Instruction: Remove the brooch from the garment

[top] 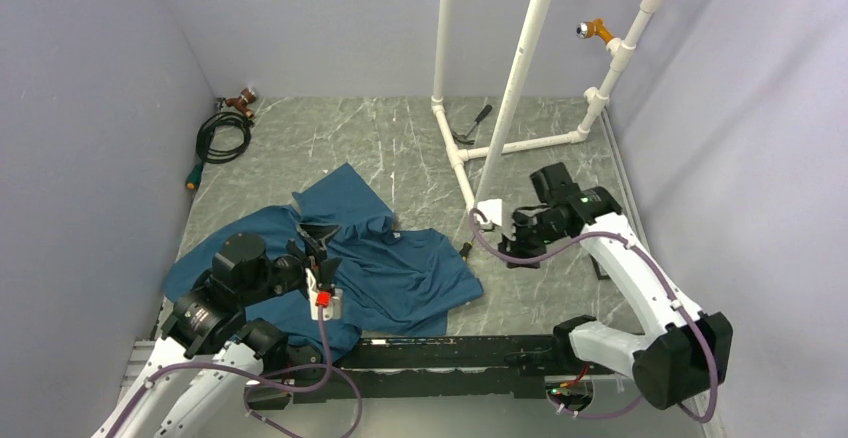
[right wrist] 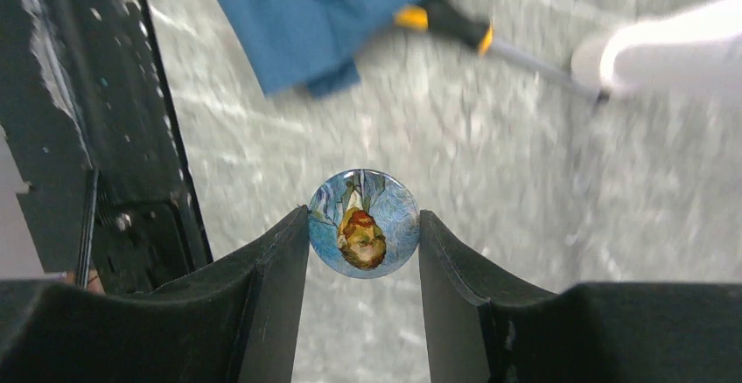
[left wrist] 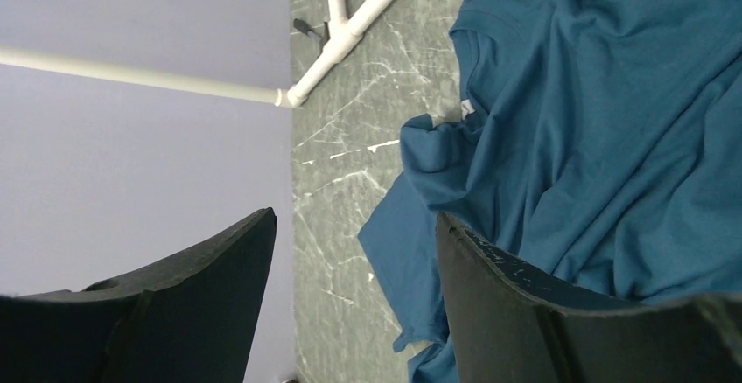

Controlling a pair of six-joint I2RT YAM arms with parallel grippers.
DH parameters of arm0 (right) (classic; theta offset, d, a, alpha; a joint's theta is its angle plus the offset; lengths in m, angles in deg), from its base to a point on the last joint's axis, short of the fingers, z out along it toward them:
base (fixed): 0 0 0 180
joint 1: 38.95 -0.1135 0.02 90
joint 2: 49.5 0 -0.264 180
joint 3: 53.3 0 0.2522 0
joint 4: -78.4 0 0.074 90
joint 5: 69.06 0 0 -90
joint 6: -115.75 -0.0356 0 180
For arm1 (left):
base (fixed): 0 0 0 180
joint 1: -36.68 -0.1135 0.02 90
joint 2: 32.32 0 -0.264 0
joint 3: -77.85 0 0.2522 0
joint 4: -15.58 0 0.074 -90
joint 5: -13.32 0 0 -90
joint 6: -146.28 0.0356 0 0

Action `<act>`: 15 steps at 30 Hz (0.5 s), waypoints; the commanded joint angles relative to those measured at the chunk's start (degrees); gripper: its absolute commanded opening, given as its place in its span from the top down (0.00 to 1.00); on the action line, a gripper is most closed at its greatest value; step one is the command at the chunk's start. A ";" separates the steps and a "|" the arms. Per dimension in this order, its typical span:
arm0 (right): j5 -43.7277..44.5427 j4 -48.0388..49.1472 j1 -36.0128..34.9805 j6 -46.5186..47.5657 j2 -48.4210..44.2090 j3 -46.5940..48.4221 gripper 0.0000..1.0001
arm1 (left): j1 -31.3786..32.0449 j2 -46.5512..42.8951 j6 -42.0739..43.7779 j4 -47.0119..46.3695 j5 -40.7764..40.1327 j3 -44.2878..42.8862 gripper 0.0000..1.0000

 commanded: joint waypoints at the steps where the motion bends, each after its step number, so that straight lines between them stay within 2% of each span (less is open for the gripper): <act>1: 2.77 -7.22 9.78 11.71 -2.66 -3.21 0.77 | 0.09 1.94 -1.64 0.39 2.54 -1.04 0.28; 7: 5.28 -12.12 27.55 25.61 2.73 -1.83 0.77 | 0.11 2.43 -3.92 1.33 2.50 -0.83 0.27; 11: 9.45 -12.62 34.90 31.81 9.82 1.32 0.78 | 0.11 3.02 -6.48 2.70 1.53 -0.05 0.24; 15: 13.84 -9.72 39.36 35.31 14.18 2.67 0.78 | 0.09 3.73 -9.12 3.29 1.19 0.24 0.01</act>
